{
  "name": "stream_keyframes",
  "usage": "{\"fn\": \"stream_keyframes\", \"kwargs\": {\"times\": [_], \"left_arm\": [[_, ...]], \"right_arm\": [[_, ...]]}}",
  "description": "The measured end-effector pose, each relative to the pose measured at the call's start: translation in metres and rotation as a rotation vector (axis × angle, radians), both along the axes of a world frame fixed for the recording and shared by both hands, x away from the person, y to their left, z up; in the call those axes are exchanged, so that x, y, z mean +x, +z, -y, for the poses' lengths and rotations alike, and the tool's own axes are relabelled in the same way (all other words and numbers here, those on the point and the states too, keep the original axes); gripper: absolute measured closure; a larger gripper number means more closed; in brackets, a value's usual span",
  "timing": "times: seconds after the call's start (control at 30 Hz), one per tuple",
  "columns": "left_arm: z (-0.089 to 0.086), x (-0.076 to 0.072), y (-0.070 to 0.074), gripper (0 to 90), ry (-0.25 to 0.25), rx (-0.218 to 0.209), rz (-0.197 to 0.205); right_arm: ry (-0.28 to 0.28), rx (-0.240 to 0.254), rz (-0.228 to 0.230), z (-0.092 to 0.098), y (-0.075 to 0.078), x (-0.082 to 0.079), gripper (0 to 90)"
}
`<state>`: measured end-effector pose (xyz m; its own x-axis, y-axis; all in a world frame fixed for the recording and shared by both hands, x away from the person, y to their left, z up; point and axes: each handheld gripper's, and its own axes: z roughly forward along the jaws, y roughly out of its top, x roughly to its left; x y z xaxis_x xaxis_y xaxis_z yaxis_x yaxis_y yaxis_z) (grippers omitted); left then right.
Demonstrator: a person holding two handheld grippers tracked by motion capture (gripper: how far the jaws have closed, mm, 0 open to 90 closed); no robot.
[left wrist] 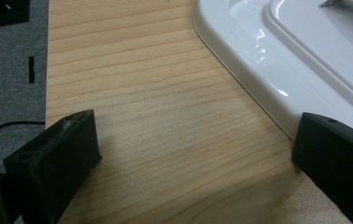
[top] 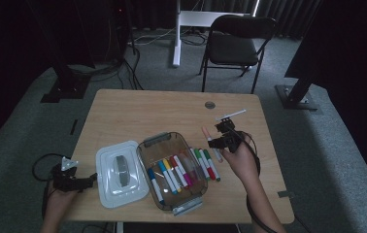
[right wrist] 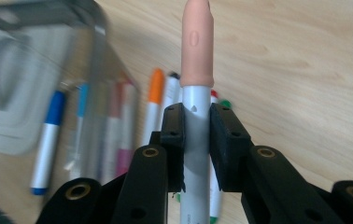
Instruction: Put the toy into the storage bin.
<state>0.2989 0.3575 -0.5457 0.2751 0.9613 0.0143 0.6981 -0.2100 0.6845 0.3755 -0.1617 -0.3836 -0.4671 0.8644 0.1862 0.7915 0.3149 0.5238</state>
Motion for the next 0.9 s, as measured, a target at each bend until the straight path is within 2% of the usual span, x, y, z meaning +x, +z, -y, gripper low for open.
{"fn": "stream_keyframes", "kwargs": {"times": [0.23, 0.43, 0.63, 0.8, 0.87, 0.9], "left_arm": [[0.000, 0.000, 0.000, 1.2, 0.001, -0.001, -0.001], [0.000, 0.000, 0.000, 1.2, 0.001, 0.000, -0.001], [0.000, 0.000, 0.000, 1.2, 0.000, -0.001, -0.001], [0.000, 0.000, 0.000, 1.2, 0.001, -0.002, -0.001], [0.000, 0.000, 0.000, 1.2, 0.001, -0.002, -0.001], [0.000, 0.000, 0.000, 1.2, 0.001, -0.002, -0.001]], "right_arm": [[0.064, 0.052, 0.044, -0.025, 0.030, -0.009, 76.4], [0.138, 0.075, 0.063, -0.054, 0.043, -0.017, 76.4], [0.210, 0.082, 0.034, -0.086, 0.035, -0.023, 76.4], [0.260, 0.049, -0.006, -0.113, 0.020, -0.026, 76.5], [0.269, 0.060, -0.026, -0.120, 0.014, -0.025, 76.5], [0.274, 0.051, -0.033, -0.123, 0.010, -0.025, 76.5]]}}
